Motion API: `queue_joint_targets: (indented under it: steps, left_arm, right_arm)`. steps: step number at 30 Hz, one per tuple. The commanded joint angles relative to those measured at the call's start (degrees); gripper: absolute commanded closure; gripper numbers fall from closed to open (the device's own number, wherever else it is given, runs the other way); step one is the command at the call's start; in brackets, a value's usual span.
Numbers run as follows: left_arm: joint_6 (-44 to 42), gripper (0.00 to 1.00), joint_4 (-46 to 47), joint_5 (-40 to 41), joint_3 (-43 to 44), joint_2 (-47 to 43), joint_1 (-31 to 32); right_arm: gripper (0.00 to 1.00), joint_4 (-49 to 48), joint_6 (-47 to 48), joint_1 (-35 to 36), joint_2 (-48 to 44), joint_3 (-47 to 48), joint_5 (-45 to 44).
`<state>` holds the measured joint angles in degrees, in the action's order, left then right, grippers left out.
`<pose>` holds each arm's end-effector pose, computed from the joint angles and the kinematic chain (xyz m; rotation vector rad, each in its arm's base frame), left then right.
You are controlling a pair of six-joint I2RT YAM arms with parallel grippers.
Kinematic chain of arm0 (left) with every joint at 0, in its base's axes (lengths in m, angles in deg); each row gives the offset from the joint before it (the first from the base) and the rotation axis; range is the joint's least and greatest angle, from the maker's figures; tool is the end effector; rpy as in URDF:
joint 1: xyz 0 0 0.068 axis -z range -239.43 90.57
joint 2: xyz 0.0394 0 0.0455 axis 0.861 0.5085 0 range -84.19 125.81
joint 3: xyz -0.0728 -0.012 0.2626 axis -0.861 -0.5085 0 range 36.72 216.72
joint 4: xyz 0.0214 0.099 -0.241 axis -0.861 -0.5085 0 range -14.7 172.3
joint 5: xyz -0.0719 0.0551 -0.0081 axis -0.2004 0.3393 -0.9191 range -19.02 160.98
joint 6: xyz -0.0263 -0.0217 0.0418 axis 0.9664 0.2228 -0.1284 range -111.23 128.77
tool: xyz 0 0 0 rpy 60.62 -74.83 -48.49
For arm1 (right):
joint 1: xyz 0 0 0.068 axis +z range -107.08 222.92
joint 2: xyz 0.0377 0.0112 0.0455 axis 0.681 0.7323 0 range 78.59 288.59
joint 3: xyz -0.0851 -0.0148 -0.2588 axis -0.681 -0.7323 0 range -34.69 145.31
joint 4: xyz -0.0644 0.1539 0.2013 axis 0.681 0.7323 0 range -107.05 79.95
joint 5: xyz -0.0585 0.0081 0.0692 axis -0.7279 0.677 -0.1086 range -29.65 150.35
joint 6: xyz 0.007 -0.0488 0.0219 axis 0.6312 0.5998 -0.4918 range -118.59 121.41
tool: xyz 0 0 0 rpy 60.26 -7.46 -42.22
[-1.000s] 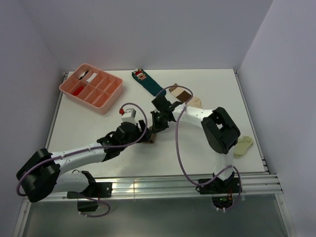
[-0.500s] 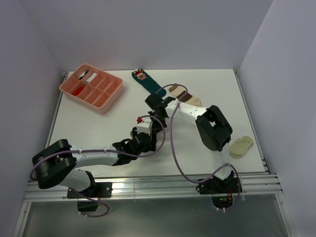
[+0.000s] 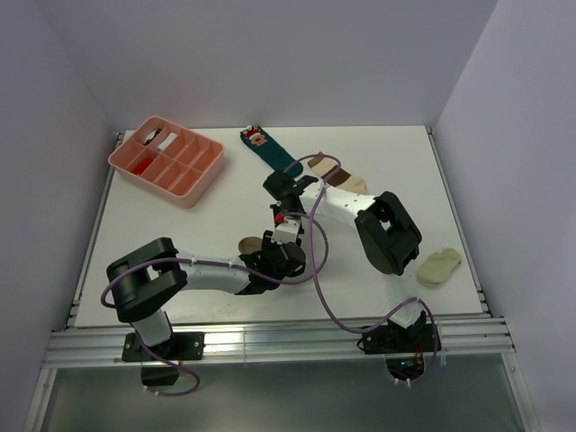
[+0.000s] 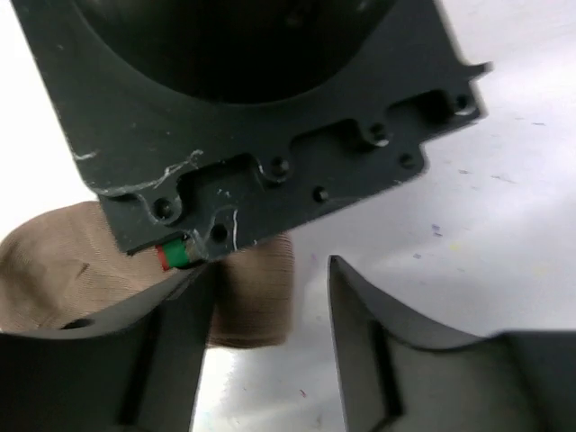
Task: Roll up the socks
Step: Roll the sock at the center of the board.
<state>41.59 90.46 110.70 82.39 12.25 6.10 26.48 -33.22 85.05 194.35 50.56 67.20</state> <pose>0.1556 -0.2871 0.1553 0.2719 2.1075 -0.2016 0.2985 0.2758 0.1735 -0.2192 2.9630 0.3982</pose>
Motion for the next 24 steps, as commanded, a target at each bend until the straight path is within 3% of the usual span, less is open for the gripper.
queue_joint_targets:
  steps: [1, 4, 6, 7, 9, 10, 15, 17, 18, 21, 24]
  left_arm:
    - [2.86, 0.45, -5.68, 3.95, 3.02, 2.33, 0.38]
    - [5.50, 0.49, -7.98, 4.92, 3.90, 3.83, 0.38]
    - [6.90, 0.59, -10.27, 5.19, 3.99, 4.36, 0.38]
    - [7.17, 0.73, -10.79, 5.45, 3.99, 4.80, 0.38]
    - [8.04, 0.86, -11.94, 5.54, 3.99, 5.16, 0.38]
    - [8.40, 0.99, -12.38, 5.36, 3.99, 5.51, 0.38]
    - [10.51, 0.99, -12.74, 4.40, 1.97, 4.37, 0.29]
    - [11.38, 0.99, -11.69, 3.17, -0.22, 2.00, 0.03]
    - [11.56, 0.99, -10.90, 1.25, -1.19, 0.95, -0.58]
    - [13.32, 1.00, -7.30, -4.19, -5.32, -3.80, -2.94]
    - [15.25, 1.00, -2.20, -9.48, -9.97, -8.63, -6.56]
  right_arm:
    - [1.00, 3.23, -0.44, 0.59, 2.01, 1.32, -0.61]
    - [1.00, 3.05, -0.52, 0.59, 2.18, 1.23, -0.44]
    - [1.00, 2.88, -0.79, 0.59, 2.27, 0.97, -0.17]
    - [1.00, 2.70, -0.87, 0.59, 2.27, 0.97, -0.09]
    - [1.00, 2.53, -0.96, 0.59, 2.27, 0.88, 0.09]
    - [1.00, 2.35, -1.14, 0.59, 2.27, 0.79, 0.27]
    - [1.00, -2.91, -2.72, 0.24, 0.52, -1.74, 3.24]
    - [0.87, -7.81, -3.95, -0.38, -1.76, -3.24, 5.27]
    - [0.76, -9.76, -4.39, -0.90, -2.73, -4.90, 7.19]
    - [0.58, -16.97, -6.67, -2.05, -6.60, -7.90, 9.31]
    - [0.47, -22.86, -9.48, -3.80, -10.02, -10.45, 10.20]
